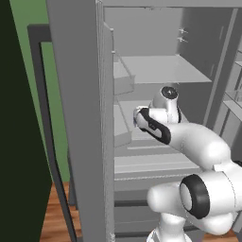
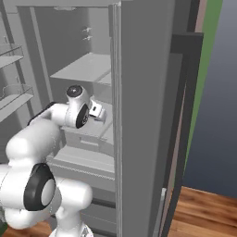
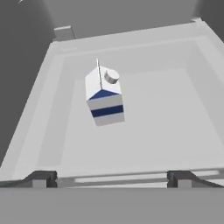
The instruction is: Take a sugar cube from the saucer and place it inside the coffee. Then, grab milk from the fridge and place it next to the coffee on the counter to sweeten the coffee.
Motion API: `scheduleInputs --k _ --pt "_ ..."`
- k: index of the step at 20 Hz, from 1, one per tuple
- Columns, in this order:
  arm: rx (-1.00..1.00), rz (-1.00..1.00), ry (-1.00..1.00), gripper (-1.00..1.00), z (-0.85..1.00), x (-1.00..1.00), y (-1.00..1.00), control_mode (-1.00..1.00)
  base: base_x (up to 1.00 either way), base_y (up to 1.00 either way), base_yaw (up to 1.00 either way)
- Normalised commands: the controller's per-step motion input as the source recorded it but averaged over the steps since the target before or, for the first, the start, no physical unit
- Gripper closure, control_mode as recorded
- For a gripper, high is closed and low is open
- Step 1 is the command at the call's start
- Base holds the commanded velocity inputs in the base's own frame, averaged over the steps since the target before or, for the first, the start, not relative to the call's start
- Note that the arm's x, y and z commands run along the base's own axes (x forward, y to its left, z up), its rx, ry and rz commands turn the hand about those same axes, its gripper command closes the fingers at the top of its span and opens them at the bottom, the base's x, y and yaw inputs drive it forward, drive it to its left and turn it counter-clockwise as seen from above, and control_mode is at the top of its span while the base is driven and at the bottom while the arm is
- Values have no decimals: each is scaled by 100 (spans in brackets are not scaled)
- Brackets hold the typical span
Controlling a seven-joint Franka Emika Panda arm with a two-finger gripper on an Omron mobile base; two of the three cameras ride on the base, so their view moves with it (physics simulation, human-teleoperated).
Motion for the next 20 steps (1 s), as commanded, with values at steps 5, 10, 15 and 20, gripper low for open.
scheduleInputs --k 5,10,15,20 --pt "0 0 0 -100 -37 25 1 -100 0 0 0" --pt "0 0 0 -100 -27 16 0 -100 0 0 0" --pt "-1 0 0 -100 -31 23 0 -100 0 0 0" --pt "-2 0 0 -100 -21 24 0 -100 0 0 0"
